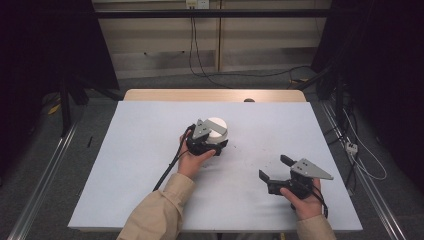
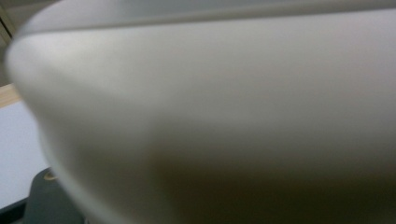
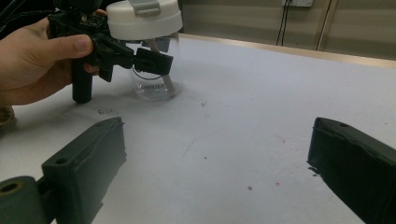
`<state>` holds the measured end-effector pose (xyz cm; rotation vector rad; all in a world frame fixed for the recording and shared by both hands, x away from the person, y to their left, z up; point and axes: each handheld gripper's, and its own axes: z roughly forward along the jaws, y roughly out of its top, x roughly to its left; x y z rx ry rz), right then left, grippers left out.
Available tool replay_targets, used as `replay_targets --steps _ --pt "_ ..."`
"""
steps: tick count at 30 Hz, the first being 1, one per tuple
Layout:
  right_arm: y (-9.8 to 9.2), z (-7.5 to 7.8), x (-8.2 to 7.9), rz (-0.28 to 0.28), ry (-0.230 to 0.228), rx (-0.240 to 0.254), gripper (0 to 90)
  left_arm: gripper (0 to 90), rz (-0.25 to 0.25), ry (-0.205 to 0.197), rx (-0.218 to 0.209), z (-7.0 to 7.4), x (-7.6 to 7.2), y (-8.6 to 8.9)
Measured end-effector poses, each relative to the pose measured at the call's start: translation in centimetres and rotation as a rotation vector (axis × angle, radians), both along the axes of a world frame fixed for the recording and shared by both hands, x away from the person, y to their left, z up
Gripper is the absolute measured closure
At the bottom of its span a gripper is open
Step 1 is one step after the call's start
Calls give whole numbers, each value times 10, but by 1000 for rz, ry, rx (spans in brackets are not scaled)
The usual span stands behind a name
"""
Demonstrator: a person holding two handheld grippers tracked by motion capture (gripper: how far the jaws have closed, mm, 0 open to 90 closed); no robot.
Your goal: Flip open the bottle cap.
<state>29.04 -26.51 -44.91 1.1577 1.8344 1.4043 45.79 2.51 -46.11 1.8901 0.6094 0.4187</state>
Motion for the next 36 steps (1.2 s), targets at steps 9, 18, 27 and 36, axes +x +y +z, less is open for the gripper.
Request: replay_targets --steps 9,18,27,36 --pt "13 10 25 -21 17 11 79 183 -2 3 3 0 0 0" --pt "20 17 40 8 19 12 316 183 2 -1 7 0 -1 0" --pt "39 24 55 86 74 55 705 183 0 -3 21 1 -2 0" --pt "65 30 71 130 89 -4 900 183 -4 -17 35 2 -5 0"
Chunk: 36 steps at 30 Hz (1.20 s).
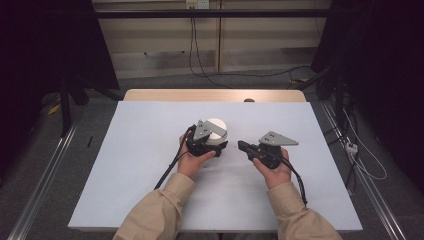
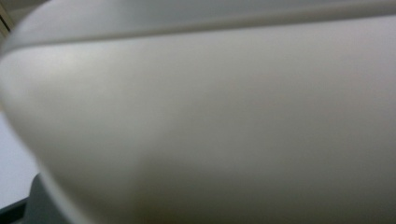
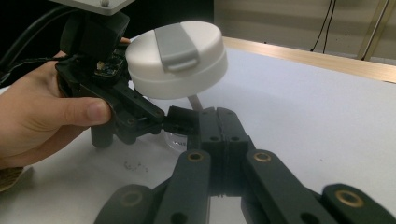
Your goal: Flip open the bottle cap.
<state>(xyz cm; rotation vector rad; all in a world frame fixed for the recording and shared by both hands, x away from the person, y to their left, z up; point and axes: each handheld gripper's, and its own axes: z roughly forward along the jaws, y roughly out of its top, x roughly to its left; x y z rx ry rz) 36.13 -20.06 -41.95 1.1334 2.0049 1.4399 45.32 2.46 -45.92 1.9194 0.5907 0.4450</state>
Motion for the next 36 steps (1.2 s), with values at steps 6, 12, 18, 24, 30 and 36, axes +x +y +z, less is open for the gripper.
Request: replay_targets --steps 6,12,18,24,30,36 --pt "12 0 9 11 -3 -23 900 183 5 11 -11 0 1 0" --pt "16 2 14 3 -1 -9 900 184 3 15 -14 -1 3 0" --pt "21 3 22 15 6 -23 900 184 4 21 -17 -1 3 1" --pt "25 2 26 22 14 -13 900 184 3 29 -21 -1 4 0" --pt "25 7 27 28 -7 -3 900 184 9 32 -19 -1 4 0" --pt "25 10 27 28 -18 12 900 184 8 29 -21 -1 5 0"
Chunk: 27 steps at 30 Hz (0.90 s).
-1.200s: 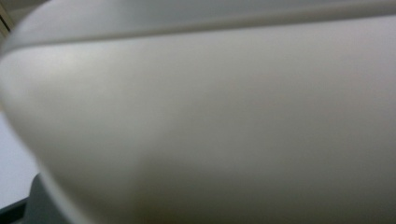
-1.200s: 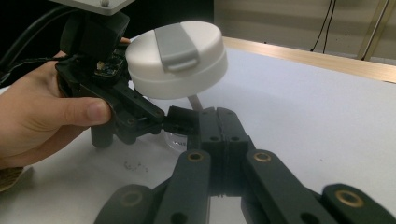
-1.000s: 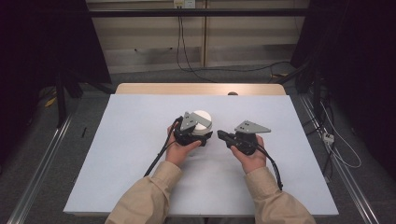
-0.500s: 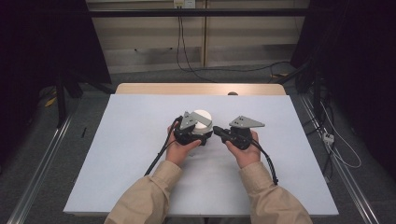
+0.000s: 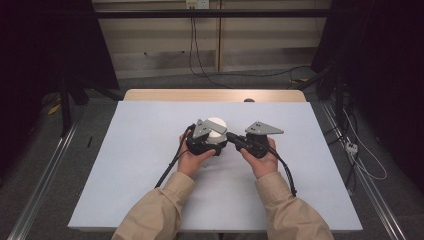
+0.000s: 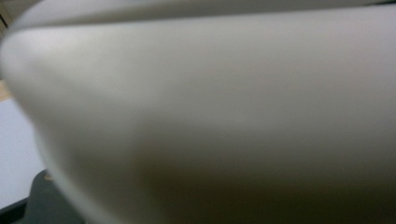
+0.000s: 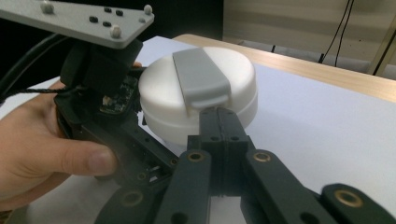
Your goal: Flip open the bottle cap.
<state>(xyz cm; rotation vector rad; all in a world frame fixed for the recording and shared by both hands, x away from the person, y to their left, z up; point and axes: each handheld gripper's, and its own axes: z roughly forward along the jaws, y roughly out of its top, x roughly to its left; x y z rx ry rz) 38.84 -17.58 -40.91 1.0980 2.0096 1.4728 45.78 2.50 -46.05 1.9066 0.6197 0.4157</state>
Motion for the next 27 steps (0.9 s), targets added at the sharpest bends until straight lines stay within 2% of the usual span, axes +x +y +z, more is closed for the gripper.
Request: replay_targets --steps 15,27 --pt "6 19 7 20 -41 -2 900 184 1 2 -1 0 -1 -1" --pt "14 26 16 27 -46 -8 900 184 2 -5 2 0 -1 -1"
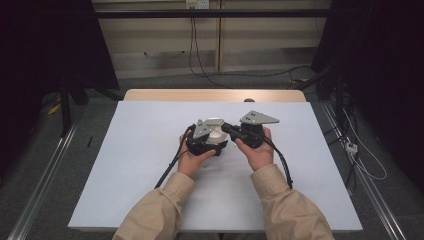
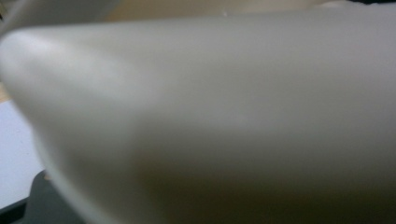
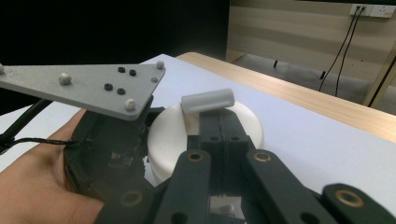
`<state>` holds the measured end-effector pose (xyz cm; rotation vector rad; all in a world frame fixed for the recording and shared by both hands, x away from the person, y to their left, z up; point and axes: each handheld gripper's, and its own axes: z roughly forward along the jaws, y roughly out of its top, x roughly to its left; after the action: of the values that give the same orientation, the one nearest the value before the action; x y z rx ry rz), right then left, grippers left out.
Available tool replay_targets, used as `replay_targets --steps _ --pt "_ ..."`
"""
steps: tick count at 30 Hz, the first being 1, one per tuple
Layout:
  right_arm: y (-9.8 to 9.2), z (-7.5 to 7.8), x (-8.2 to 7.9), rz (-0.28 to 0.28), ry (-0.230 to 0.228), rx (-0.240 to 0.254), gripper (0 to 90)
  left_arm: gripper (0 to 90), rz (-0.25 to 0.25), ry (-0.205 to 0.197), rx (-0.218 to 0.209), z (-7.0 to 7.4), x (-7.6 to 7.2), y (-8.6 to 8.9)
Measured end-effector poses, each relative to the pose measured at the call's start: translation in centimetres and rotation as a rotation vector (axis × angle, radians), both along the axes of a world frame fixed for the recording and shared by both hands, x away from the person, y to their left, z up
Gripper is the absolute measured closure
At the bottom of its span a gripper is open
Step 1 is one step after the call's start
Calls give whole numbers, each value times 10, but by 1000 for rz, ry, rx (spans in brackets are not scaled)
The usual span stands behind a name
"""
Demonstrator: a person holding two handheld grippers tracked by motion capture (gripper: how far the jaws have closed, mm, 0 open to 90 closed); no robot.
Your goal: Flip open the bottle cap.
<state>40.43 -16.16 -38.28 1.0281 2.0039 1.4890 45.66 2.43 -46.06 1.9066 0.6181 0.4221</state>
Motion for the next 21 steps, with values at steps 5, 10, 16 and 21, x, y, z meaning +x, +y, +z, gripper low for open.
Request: replay_targets --steps 5,10,16,21 --pt "3 3 3 1 -4 -4 900 184 5 -1 -1 0 0 0" --pt "7 5 7 6 -9 -7 900 184 2 2 -1 0 0 0" --pt "11 5 11 15 -11 -22 900 184 2 6 -4 0 0 0" --pt "12 7 13 18 -12 -12 900 184 7 -1 0 0 0 0"
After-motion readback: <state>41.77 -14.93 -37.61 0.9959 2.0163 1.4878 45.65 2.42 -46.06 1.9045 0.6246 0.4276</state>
